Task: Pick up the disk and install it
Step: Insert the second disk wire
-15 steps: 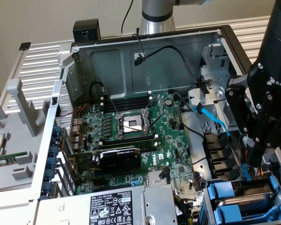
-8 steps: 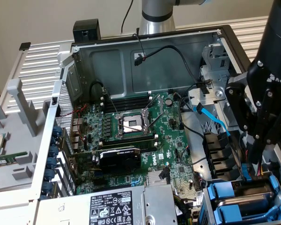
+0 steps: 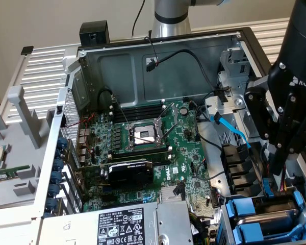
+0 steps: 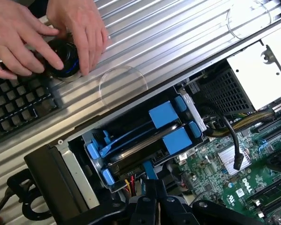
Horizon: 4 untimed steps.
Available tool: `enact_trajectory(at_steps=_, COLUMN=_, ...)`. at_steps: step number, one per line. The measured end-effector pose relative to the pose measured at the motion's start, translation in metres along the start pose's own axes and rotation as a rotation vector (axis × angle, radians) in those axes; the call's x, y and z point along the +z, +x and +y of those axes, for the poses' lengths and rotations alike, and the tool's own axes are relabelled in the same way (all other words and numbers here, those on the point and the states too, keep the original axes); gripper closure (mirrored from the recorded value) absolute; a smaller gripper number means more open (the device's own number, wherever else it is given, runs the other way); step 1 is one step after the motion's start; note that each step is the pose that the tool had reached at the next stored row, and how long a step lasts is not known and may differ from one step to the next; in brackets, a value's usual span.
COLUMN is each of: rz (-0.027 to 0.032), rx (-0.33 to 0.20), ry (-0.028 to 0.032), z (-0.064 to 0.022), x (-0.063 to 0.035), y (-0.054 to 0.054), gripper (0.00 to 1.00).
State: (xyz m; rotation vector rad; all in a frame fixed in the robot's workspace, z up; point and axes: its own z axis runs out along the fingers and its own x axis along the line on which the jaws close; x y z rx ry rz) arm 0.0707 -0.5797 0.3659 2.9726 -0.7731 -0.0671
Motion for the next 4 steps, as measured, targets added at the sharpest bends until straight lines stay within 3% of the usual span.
enact_trajectory(at_steps=4, rz=0.0, rx=0.0, ry=0.0001, z=0.0, x=0.0001, y=0.0, gripper=0.89)
